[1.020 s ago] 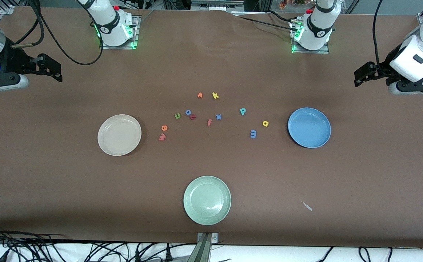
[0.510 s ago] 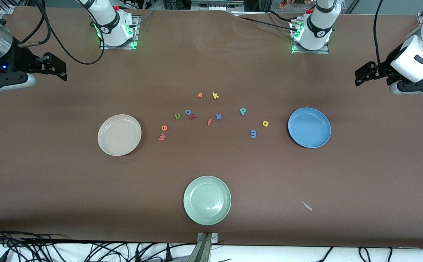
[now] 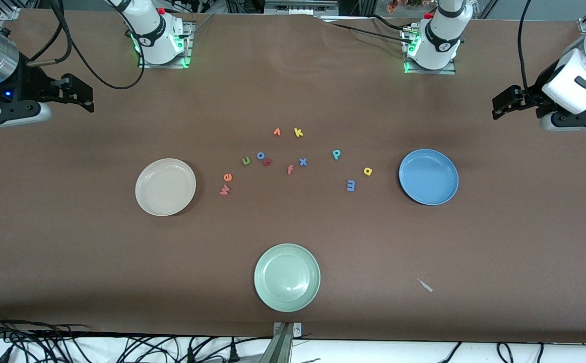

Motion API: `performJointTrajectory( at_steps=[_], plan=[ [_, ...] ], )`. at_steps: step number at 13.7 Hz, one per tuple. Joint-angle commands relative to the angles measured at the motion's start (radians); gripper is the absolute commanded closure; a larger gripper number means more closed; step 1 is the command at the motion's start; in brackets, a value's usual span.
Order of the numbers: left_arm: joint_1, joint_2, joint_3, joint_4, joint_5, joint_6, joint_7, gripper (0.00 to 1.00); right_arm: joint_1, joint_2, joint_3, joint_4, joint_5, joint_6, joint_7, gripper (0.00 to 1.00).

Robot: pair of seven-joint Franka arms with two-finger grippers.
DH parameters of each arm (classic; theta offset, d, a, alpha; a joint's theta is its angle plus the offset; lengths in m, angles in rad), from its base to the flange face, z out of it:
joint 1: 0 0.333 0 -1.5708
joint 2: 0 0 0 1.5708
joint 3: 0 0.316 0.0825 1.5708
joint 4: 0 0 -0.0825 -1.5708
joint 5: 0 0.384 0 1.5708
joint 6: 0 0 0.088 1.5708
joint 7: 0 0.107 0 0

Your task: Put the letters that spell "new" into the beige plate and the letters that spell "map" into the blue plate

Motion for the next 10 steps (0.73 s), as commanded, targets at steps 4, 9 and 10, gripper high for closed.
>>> performJointTrajectory(
  at_steps=[4, 9, 10],
  plan=[
    [0.002, 0.006, -0.002, 0.023, 0.011, -0.018, 0.021, 0.00, -0.004, -0.024, 0.013, -0.021, 0.015, 0.000, 0.010, 0.00],
    [0.004, 0.006, 0.000, 0.022, 0.011, -0.020, 0.024, 0.00, -0.004, -0.032, 0.010, -0.021, 0.023, -0.006, 0.008, 0.00],
    [0.004, 0.006, 0.000, 0.022, 0.011, -0.018, 0.024, 0.00, -0.004, -0.038, 0.010, -0.021, 0.023, -0.010, 0.008, 0.00]
  ],
)
